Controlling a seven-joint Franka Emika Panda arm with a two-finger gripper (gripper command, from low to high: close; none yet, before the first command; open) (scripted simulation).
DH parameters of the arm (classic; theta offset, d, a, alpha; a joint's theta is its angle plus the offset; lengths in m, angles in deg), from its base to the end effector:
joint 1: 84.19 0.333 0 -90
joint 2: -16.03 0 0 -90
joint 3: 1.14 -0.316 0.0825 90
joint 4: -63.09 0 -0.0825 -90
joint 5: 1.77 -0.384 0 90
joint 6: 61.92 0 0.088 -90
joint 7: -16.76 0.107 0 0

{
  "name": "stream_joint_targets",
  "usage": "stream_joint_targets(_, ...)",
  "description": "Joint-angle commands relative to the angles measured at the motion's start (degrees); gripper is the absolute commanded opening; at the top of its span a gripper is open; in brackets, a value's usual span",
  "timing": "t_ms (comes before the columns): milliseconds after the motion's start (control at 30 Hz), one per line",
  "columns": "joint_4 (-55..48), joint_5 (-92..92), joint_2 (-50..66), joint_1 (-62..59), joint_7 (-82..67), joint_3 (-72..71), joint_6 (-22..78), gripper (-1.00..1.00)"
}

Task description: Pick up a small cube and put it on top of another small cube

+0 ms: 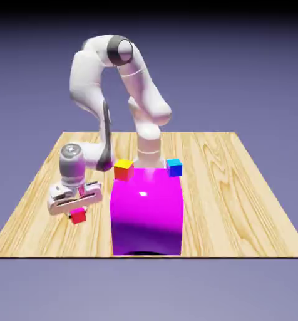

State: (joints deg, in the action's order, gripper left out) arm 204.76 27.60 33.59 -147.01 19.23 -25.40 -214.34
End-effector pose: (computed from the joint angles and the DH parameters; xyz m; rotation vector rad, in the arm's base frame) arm 0.3782 -0.2689 0.1764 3.0432 -0.4042 -0.1351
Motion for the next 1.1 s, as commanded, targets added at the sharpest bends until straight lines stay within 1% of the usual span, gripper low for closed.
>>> stream_joint_targets(0, 0.54, -2.22, -2.08, -1.25, -1.67, -1.81, 1.33, -1.00)
stream_joint_targets(67, 0.77, -3.17, -2.95, -1.78, -2.37, -2.57, 1.90, -1.00)
stream_joint_targets(133, -1.15, -4.25, -5.05, 2.36, -1.43, -0.19, 2.56, -1.00)
stream_joint_targets(700, -7.97, -23.38, -30.18, 36.23, 40.93, 17.57, 27.13, -1.00)
stream_joint_targets(900, -9.47, -29.81, -38.28, 46.46, 55.88, 22.82, 35.75, -1.00)
stream_joint_targets(1067, -6.23, -33.51, -41.13, 46.43, 68.34, 22.16, 42.65, -1.00)
